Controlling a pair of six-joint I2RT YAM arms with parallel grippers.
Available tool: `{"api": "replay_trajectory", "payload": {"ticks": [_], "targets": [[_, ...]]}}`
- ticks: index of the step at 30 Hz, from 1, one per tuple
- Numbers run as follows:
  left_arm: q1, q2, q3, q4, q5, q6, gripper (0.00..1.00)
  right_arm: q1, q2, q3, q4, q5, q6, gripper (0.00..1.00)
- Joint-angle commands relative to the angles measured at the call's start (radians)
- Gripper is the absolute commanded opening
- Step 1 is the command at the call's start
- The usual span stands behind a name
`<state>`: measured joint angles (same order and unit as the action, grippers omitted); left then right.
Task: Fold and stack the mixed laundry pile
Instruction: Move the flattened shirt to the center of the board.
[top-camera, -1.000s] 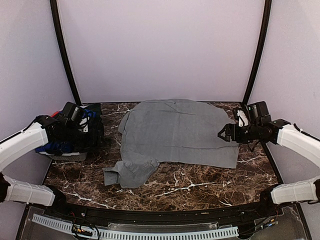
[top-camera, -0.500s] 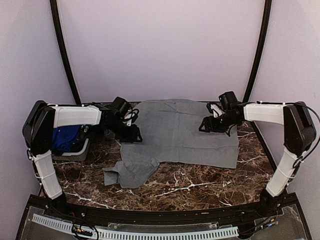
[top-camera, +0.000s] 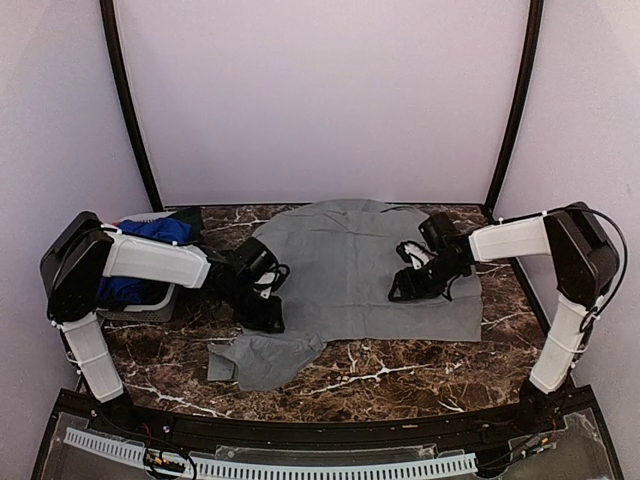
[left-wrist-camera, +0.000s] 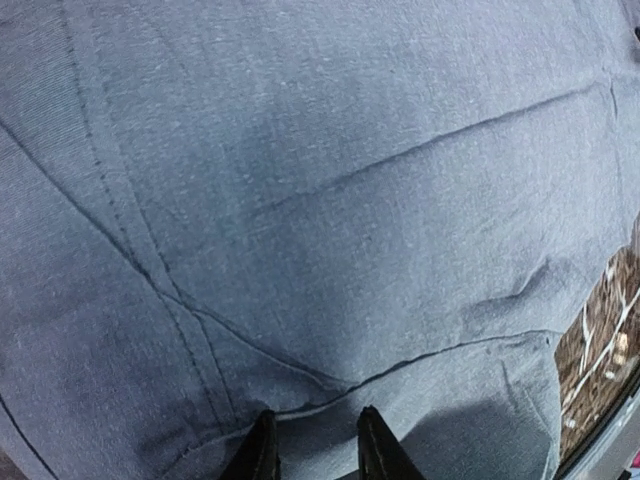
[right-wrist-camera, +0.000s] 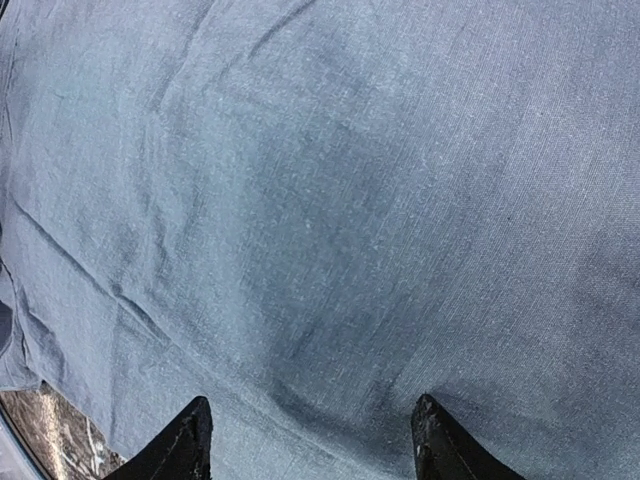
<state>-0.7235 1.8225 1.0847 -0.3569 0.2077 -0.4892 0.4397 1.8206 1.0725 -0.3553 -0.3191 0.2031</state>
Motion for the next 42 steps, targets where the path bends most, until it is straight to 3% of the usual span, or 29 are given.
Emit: {"api": "replay_trajectory", "payload": {"ticks": [1,6,11,13,18,24,27,31,34,37,42], "targets": [[-0.083,-0.095,-0.143,-0.116,0.026,-0.084,0.26,0.050,-0.081,-0.103,-0.029,-0.028,0.041,0.64],[-0.100,-0.239,-0.268,-0.132,0.057,-0.114,0.26,0.086,-0.186,-0.229,-0.033,-0.091,0.094,0.64],[-0.091,-0.309,-0.208,-0.112,0.067,-0.099,0.36,0.089,-0.276,-0.241,-0.092,-0.115,0.092,0.59],[-0.056,-0.327,-0.152,-0.118,0.071,-0.079,0.40,0.087,-0.331,-0.212,-0.121,-0.096,0.087,0.59],[0.167,-0.368,-0.054,-0.054,0.124,-0.033,0.47,-0.016,-0.376,-0.119,-0.102,-0.039,0.071,0.62],[0.225,-0.261,0.133,-0.111,0.032,0.038,0.59,-0.105,-0.265,-0.005,-0.080,-0.031,0.036,0.62],[0.224,-0.232,0.143,-0.126,0.075,0.025,0.60,-0.105,-0.254,0.014,-0.113,-0.076,0.028,0.60],[0.212,-0.311,-0.013,-0.055,0.138,0.004,0.60,-0.088,-0.362,-0.153,-0.078,-0.148,0.054,0.60],[0.201,-0.291,-0.092,-0.046,0.135,0.001,0.59,-0.087,-0.350,-0.221,-0.039,-0.139,0.067,0.60],[0.199,-0.227,-0.071,-0.050,0.107,-0.007,0.58,-0.087,-0.288,-0.173,-0.031,-0.119,0.077,0.59],[0.199,-0.080,0.106,-0.059,0.037,0.043,0.57,-0.090,-0.164,-0.034,-0.010,-0.056,0.061,0.60]]}}
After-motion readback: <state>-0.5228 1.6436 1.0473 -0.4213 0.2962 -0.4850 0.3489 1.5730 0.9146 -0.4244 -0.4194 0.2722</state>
